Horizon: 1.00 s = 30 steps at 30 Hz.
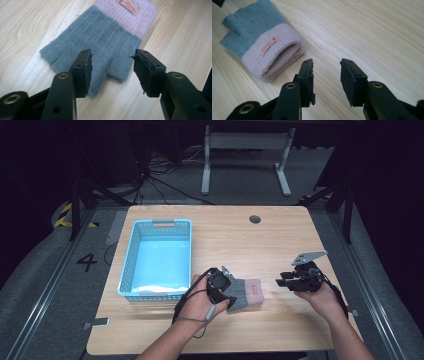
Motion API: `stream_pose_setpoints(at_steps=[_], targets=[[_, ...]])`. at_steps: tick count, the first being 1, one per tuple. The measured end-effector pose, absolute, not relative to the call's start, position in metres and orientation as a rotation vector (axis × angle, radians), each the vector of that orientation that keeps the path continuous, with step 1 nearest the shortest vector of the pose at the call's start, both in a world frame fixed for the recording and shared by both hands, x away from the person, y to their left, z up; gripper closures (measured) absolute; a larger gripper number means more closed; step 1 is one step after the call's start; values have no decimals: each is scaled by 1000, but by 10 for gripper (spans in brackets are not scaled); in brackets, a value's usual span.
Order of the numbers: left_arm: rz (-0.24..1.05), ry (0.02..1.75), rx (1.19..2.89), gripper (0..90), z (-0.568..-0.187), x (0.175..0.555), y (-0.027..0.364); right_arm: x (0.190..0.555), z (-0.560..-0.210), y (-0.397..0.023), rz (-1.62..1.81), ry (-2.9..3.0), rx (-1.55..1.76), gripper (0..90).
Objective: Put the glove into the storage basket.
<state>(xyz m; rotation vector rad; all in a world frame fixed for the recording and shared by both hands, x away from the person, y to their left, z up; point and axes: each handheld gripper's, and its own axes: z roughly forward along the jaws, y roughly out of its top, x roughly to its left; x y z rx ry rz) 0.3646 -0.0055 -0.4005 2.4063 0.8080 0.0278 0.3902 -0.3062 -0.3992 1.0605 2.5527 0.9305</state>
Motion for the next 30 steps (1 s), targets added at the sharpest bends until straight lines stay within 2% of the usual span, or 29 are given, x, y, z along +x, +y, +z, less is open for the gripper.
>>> stream_pose_setpoints(at_steps=[9,18,30], targets=[[5,786,2393,451,-412,384,-22,390,-398,-311,949,2545,1073,626],[88,765,2445,305,-421,392,-33,388,-399,-310,961,2549,1071,616],[89,753,2520,250,-434,398,-40,389,-401,-307,964,2564,1073,612]])
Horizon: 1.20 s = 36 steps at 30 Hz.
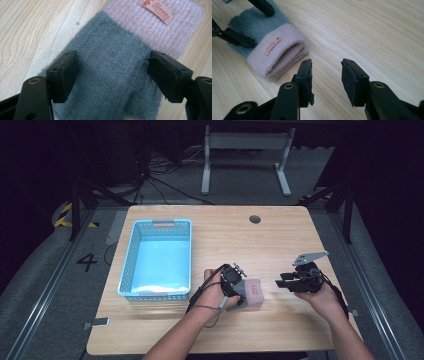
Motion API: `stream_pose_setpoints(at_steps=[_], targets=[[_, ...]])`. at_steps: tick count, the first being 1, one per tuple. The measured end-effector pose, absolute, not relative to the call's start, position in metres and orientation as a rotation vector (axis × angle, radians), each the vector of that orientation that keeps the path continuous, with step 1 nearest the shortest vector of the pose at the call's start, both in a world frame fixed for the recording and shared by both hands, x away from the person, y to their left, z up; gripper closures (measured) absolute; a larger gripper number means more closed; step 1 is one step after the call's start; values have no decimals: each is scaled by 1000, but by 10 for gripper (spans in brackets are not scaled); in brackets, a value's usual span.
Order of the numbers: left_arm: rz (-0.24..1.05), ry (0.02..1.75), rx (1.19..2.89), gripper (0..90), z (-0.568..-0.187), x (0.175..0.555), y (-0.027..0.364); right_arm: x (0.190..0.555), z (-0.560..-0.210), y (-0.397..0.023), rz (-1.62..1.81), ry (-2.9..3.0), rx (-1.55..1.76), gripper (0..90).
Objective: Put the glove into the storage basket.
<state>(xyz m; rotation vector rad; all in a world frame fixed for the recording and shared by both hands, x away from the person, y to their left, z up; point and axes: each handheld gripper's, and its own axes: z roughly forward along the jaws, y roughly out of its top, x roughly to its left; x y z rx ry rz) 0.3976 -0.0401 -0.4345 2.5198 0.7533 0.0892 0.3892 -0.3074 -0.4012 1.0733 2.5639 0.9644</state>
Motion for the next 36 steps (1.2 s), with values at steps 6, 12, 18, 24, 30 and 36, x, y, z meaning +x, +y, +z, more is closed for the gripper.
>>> stream_pose_setpoints(at_steps=[6,12,18,24,30,36], targets=[[131,726,2552,252,-438,394,-44,390,-402,-307,968,2570,1079,605],[146,735,2560,297,-438,392,-46,390,-402,-307,971,2569,1085,603],[142,741,2549,363,-439,391,-44,389,-400,-307,984,2561,1083,607],[132,707,2555,577,-436,389,-44,389,-400,-309,984,2560,1102,611],[106,715,2540,685,-435,391,-42,390,-399,-308,993,2563,1095,618],[108,703,2536,719,-430,391,-41,391,-398,-308,1004,2567,1092,620]])
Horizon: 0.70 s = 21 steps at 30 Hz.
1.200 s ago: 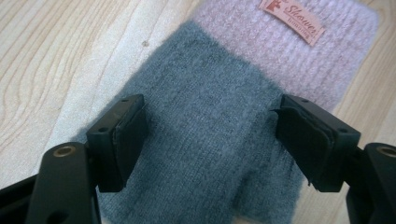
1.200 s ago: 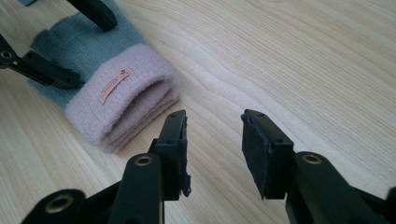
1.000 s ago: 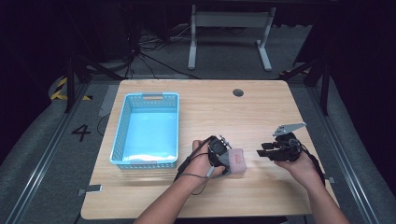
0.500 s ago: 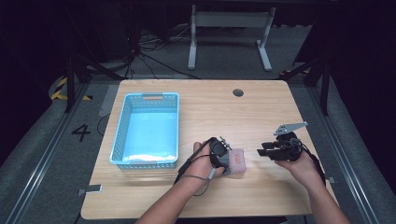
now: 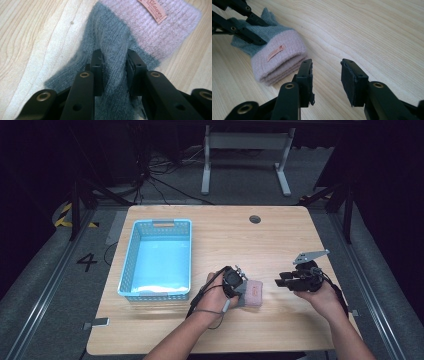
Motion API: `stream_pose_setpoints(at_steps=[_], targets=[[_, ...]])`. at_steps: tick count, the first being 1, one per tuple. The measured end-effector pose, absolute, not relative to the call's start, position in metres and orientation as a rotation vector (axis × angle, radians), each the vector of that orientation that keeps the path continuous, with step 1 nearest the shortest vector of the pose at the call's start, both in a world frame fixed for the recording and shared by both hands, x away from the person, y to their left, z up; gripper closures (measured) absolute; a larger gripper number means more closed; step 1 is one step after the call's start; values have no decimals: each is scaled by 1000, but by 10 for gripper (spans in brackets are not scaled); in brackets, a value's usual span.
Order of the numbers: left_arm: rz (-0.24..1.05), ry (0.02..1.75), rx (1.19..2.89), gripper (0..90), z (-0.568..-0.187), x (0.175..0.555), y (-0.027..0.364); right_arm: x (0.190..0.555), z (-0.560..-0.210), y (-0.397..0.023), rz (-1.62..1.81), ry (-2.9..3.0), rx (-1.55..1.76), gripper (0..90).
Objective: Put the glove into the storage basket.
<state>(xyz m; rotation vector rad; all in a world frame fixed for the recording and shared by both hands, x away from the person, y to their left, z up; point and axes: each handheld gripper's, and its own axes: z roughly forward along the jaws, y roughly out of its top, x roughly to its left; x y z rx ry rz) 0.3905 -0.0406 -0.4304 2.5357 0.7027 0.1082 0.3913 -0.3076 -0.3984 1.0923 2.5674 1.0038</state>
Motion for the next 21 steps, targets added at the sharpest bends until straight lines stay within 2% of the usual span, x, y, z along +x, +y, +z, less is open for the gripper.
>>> stream_pose_setpoints(at_steps=[12,21], targets=[[105,684,2485,729,-398,385,-25,392,-399,-311,1010,2559,1112,618],[154,676,2454,728,-369,384,-10,395,-401,-310,1011,2566,1123,618]])
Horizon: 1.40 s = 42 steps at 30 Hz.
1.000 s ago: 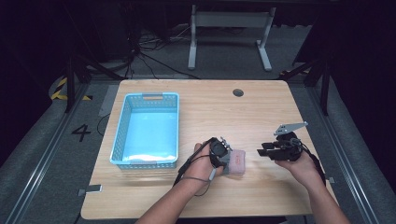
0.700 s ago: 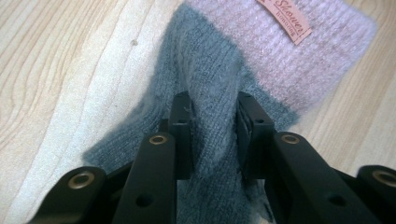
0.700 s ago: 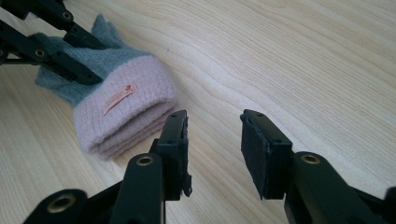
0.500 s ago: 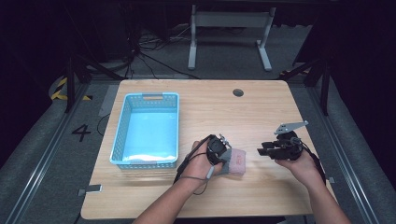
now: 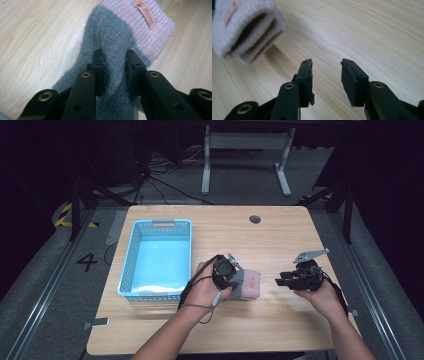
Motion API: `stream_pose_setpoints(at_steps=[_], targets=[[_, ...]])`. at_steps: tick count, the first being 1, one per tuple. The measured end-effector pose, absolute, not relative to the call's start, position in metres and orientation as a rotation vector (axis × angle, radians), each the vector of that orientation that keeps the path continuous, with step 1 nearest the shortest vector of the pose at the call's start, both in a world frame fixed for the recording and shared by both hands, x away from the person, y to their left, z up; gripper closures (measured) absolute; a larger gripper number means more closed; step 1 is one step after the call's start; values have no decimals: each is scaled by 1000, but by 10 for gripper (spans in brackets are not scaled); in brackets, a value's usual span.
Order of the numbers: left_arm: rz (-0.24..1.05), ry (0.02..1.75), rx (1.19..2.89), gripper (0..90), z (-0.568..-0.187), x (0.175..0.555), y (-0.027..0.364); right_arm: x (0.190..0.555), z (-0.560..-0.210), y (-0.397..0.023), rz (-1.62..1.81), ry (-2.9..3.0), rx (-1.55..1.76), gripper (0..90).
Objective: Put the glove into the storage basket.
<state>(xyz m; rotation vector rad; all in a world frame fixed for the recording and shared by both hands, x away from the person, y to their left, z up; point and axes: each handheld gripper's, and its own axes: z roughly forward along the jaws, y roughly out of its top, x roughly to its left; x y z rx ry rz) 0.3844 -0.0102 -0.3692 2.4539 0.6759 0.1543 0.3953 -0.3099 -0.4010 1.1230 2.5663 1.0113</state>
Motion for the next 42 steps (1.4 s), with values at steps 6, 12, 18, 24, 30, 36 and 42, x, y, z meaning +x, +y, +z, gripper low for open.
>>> stream_pose_setpoints(at_steps=[6,12,18,24,30,36,42], targets=[[178,689,2446,727,-355,385,-1,397,-401,-309,1014,2568,1122,616],[187,692,2432,727,-344,387,8,399,-403,-308,1011,2576,1123,615],[197,713,2396,726,-334,388,22,401,-405,-307,1006,2581,1134,613],[212,719,2378,726,-322,389,35,401,-406,-307,1006,2580,1135,613],[226,720,2352,726,-315,391,44,401,-407,-307,1002,2582,1141,612],[253,740,2350,726,-311,396,59,399,-408,-308,996,2581,1150,609],[267,786,2321,727,-309,398,86,398,-409,-308,996,2584,1146,602]])
